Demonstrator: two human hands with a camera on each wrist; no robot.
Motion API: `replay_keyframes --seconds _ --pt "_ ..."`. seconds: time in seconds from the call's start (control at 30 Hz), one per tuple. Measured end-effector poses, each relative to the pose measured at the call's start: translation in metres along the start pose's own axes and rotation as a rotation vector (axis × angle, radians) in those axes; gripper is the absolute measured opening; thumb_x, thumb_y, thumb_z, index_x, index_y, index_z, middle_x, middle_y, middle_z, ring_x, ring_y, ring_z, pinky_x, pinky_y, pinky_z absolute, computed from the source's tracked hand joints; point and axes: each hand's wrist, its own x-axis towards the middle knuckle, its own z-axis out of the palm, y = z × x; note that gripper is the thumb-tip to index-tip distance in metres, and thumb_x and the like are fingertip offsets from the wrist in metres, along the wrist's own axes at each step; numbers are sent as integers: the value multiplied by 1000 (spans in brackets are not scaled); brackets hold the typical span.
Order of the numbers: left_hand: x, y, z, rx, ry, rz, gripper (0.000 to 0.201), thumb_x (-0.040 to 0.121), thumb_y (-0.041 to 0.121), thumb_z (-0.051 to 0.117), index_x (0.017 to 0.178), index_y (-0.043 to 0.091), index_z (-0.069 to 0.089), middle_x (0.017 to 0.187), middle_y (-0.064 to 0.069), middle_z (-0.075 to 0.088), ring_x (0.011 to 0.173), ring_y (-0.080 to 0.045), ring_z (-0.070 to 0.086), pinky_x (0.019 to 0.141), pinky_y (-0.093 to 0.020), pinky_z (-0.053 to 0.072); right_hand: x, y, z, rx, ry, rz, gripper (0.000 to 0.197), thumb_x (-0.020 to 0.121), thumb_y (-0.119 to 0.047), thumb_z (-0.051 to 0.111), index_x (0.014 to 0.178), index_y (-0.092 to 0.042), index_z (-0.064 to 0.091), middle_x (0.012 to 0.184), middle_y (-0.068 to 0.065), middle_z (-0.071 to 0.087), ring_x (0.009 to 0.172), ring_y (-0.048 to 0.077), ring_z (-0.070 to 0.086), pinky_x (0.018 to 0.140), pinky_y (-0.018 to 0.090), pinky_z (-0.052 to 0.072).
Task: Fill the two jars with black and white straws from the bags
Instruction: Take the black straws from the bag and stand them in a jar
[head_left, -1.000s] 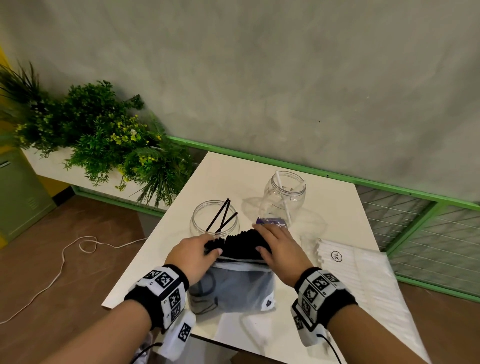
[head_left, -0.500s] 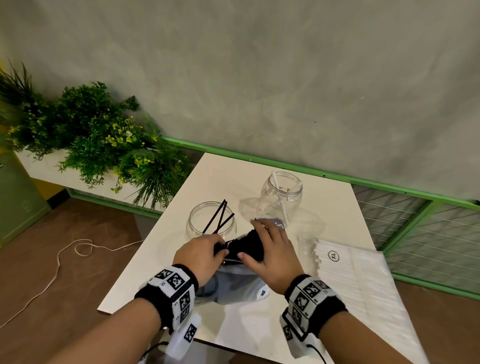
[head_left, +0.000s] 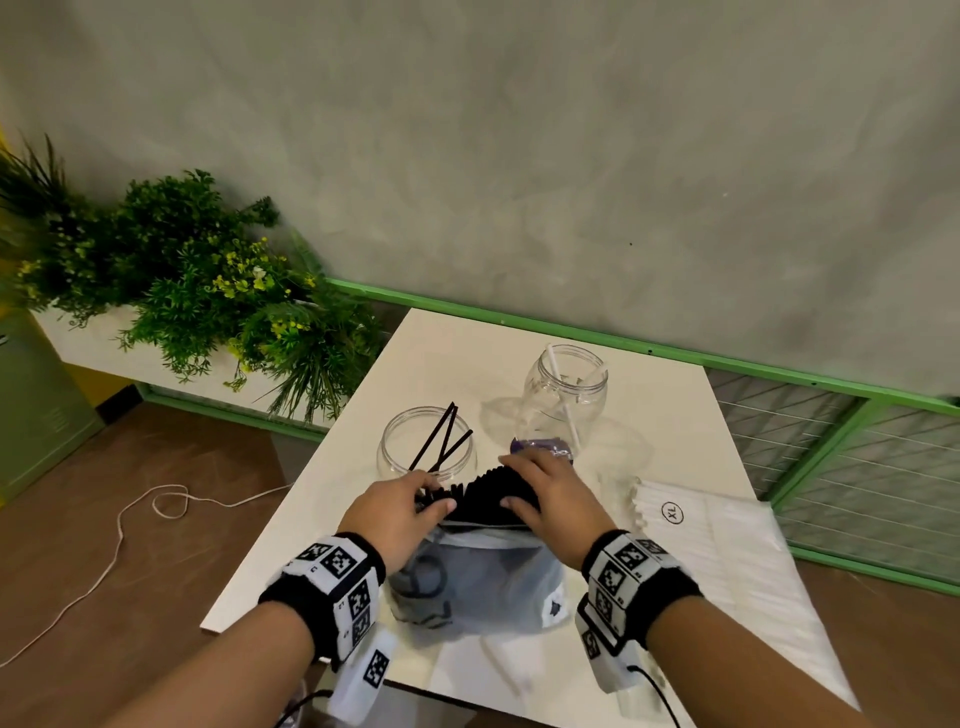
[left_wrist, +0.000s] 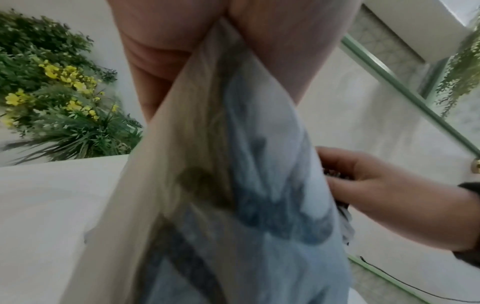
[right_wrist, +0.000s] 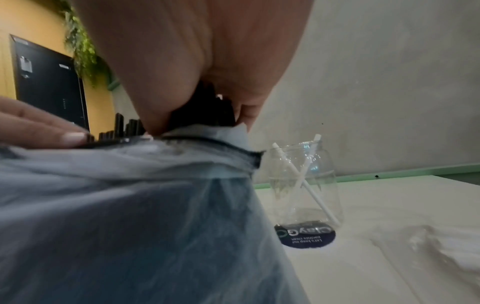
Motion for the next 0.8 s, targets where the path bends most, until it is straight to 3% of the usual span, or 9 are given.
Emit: replay_keyframes --seconds 0.13,0.27,0.37,0.43,0.53,0.6,0.7,0.8 --pt "4 1 -4 104 -107 17 38 89 56 47 111 27 59 103 -1 68 95 -21 62 81 -31 50 -10 0 2 42 -45 66 46 91 -29 59 134 -18 50 129 2 49 115 23 46 99 30 40" --pt "3 10 0 200 -117 90 28 90 47 49 105 27 62 100 0 68 93 -21 62 75 -29 48 -13 -8 -7 2 23 87 47 75 -46 48 112 -18 56 114 -1 51 106 23 50 86 32 45" --pt "-2 21 10 217 -65 164 27 91 45 47 95 25 64 85 3 66 83 -18 61 66 -28 45 -8 -19 -8 -52 -46 86 62 75 -60 41 124 -23 50 124 -2 49 113 20 46 90 32 42" --pt "-3 24 15 170 -29 191 27 93 45 45 95 25 63 86 4 66 84 -17 61 68 -29 45 -7 -21 -4 -154 -93 67 66 80 -67 34 128 -26 50 122 -3 55 108 23 49 86 36 45" --pt "-3 21 8 -55 23 153 20 91 44 52 99 26 57 90 8 65 81 -11 62 72 -26 46 -10 -17 -2 -195 -112 69 59 83 -64 27 115 -26 59 106 -4 61 97 25 52 79 38 47" --pt "-4 18 0 -145 55 145 18 88 41 59 88 24 53 80 8 62 69 -7 59 66 -25 45 -12 -14 -2 -181 -119 64 56 86 -60 25 113 -27 60 104 -4 61 97 25 52 78 38 47" --pt "-5 13 -4 -137 42 154 21 86 41 62 75 24 58 73 7 64 68 -8 60 71 -31 50 -14 -14 -3 -160 -104 50 52 88 -56 26 117 -27 59 107 -5 62 99 26 53 80 38 47" --pt "-3 16 1 -120 21 167 13 89 37 57 87 29 67 82 11 69 77 -5 62 78 -31 51 -13 -20 -4 -124 -113 56 54 85 -60 32 123 -29 55 113 -7 60 103 23 50 84 37 45"
